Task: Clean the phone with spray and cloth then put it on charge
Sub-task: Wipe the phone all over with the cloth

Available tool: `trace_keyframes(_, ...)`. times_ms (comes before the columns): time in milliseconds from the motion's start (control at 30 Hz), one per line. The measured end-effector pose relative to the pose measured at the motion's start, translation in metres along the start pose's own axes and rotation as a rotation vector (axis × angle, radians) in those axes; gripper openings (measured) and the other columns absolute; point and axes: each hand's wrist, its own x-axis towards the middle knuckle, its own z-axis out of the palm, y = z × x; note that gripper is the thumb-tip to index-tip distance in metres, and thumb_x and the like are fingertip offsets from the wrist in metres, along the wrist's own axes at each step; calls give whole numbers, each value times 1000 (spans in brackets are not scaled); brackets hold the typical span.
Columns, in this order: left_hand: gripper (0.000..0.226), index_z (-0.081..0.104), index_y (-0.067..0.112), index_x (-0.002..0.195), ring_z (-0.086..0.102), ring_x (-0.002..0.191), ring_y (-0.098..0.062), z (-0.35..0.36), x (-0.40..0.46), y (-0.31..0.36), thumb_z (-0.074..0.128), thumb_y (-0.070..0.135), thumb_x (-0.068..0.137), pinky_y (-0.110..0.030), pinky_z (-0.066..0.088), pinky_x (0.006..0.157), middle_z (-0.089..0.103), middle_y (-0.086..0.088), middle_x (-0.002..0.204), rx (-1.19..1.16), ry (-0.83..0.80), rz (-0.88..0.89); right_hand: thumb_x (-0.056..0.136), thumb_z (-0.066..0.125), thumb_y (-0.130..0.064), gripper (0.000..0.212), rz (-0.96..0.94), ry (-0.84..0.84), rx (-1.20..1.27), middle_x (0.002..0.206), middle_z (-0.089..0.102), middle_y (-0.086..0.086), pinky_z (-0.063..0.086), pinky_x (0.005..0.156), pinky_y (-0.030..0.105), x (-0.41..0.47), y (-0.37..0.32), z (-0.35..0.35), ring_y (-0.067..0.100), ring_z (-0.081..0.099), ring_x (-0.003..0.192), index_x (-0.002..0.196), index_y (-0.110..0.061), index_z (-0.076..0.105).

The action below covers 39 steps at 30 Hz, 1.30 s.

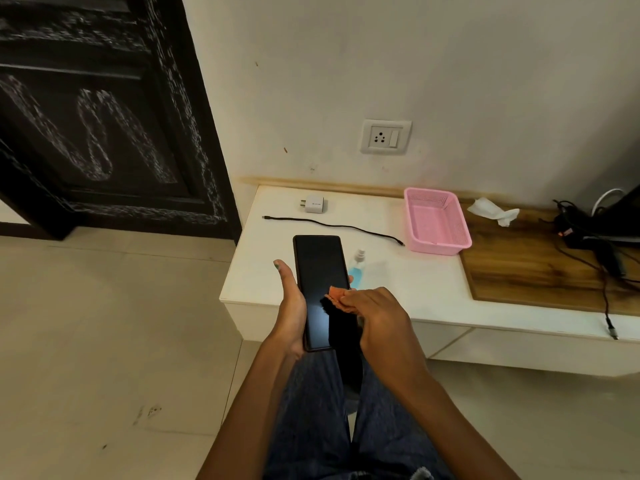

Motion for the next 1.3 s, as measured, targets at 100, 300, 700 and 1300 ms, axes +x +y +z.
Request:
trace_keyframes(100,123,66,9,117,69,98,-28,-1,3,0,23,95,39,-43,51,95,70,-17,110,-22,6,17,73,70,12,34,2,-25,-8,99,71,12,54,83,38,-9,0,0,29,64,90,104,-2,70)
trace_keyframes(300,107,74,11,101,72,84,-29,-4,8,2,17,93,62,-40,58,76,73,-15,101,-134,40,42,66,67,19,38,-19,-33,1,95,72,13,57,74,42,-23,1,2,31,65,84,99,0,71)
trace_keyframes(700,92,77,13,95,72,84,-24,-13,17,-6,27,87,72,-42,56,80,74,-11,100,-328,57,46,74,57,-4,31,-17,-39,106,98,71,17,56,77,49,-33,-1,5,35,66,89,102,3,69)
trace_keyframes(1300,74,66,14,110,68,89,-26,-1,15,-5,38,76,80,-55,48,94,73,-12,98,-513,61,106,81,59,-11,24,-177,69,41,94,73,9,59,72,29,-30,-33,17,23,68,79,99,0,70)
